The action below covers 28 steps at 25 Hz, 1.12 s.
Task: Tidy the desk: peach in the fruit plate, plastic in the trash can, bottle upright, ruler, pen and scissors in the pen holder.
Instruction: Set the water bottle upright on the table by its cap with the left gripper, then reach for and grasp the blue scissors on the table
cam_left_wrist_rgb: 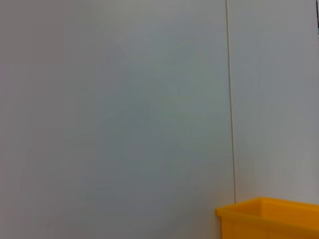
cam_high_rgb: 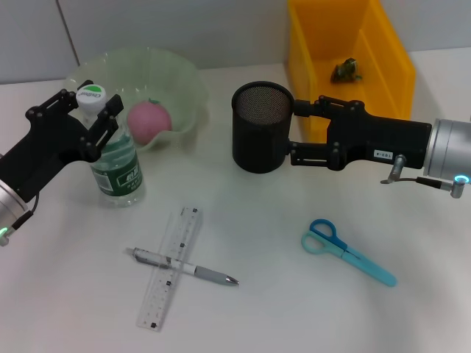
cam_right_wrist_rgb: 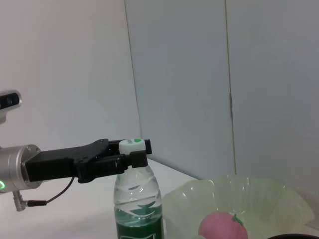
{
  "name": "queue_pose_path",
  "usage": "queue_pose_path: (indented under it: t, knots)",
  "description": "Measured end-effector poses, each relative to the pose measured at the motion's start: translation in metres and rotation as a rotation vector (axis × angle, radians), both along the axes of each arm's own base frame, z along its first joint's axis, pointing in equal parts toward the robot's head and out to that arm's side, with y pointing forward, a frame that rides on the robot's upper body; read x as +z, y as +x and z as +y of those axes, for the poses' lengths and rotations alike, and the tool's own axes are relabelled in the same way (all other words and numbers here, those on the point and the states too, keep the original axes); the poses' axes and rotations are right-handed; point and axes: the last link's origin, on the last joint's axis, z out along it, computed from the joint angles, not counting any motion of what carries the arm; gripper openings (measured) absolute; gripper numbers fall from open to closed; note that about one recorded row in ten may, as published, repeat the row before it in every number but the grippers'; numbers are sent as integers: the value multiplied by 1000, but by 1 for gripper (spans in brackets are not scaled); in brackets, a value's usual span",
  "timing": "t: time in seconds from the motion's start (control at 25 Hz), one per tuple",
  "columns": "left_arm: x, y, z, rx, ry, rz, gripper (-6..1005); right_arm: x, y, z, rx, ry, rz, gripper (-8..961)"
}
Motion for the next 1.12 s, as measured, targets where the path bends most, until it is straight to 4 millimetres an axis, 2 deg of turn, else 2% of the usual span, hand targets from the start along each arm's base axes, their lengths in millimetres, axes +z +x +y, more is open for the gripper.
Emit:
queue_pose_path:
  t: [0.52, 0.68, 0.96, 1.08, 1.12]
  knots:
    - [0, 2, -4, -21, -5, -10, 560, 0, 0, 0, 3, 1, -2, 835]
    - [4, 1, -6, -33, -5, -27, 783, 0, 0, 0, 2, 1, -2, 835]
    - [30, -7, -22, -48, -70, -114, 812, 1, 1, -1, -1, 3, -1, 835]
    - [45, -12, -37, -52, -112, -147, 812, 2, 1, -1, 1, 4, -2, 835]
    - [56, -16, -48, -51, -164, -157, 813, 2, 1, -1, 4, 4, -3, 835]
